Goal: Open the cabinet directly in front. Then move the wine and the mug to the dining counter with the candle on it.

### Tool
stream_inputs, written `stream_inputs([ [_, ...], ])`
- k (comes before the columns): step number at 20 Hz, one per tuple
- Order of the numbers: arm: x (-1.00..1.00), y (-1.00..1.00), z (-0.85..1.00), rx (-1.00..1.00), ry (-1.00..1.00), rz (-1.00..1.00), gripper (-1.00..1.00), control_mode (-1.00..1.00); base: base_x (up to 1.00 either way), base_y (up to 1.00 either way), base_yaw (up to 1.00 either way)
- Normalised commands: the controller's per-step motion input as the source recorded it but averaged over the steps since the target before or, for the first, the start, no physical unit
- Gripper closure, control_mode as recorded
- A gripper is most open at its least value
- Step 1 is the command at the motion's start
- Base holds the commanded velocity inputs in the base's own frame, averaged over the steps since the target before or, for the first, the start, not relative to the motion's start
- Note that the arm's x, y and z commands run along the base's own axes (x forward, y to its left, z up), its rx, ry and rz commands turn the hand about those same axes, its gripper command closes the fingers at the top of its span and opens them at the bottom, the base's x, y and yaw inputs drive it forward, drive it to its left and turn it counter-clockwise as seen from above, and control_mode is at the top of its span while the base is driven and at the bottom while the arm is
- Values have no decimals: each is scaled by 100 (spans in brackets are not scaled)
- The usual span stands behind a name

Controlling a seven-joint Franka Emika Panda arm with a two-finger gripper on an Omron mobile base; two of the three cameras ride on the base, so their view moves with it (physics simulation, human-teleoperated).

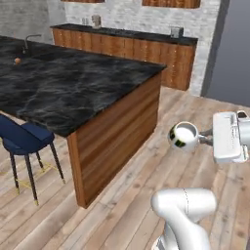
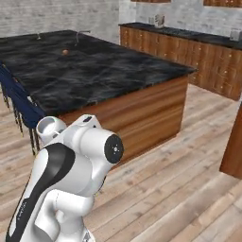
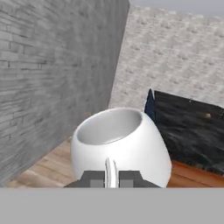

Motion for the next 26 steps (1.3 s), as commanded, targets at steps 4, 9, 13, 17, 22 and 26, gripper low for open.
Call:
stream_inputs([
  [4,0,0,0,0,0,0,100,100,6,-11,72],
  [9,0,0,0,0,0,0,100,100,0,2,100],
  [13,0,0,0,0,0,0,100,100,17,3,83],
  [17,0,0,0,0,0,0,100,100,83,0,64],
  [22,0,0,0,0,0,0,100,100,100,1,47],
  [26,0,0,0,0,0,0,100,100,100,-24,10],
])
